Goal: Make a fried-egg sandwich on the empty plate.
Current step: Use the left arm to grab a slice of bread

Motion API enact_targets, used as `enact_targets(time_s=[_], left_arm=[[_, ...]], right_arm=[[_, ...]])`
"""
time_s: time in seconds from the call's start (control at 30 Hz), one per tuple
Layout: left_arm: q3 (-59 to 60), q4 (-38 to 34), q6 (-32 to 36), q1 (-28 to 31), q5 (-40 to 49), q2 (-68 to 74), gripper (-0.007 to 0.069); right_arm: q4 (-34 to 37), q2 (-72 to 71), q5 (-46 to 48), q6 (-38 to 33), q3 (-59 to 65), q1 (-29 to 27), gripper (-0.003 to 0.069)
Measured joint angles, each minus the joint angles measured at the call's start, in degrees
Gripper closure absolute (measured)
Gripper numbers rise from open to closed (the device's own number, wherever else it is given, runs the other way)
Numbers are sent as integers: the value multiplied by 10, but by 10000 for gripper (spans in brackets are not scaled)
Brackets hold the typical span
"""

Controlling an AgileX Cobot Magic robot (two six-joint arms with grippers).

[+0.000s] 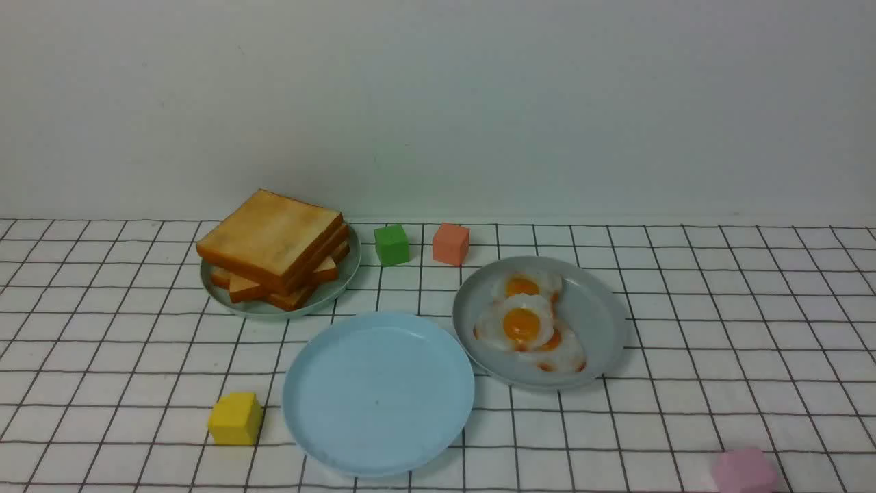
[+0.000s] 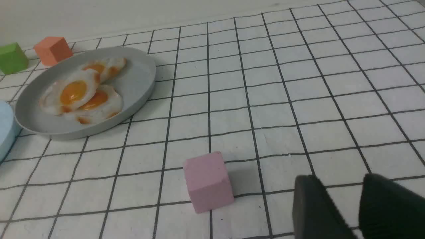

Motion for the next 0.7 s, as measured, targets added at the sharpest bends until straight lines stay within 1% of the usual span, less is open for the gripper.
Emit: enact_targets(time_s=[0.53, 0.6, 0.67, 0.7], left_arm=[[0, 0, 0, 0, -2, 0, 386], [1, -16, -10, 0, -20, 0, 386], [1, -63, -41, 0, -49, 0, 386], [1, -63, -41, 0, -53, 0, 386]], right_arm=[[0, 0, 0, 0, 0, 0, 421], [0, 0, 0, 0, 0, 0, 421], [0, 0, 0, 0, 0, 0, 421], [0, 0, 0, 0, 0, 0, 421]])
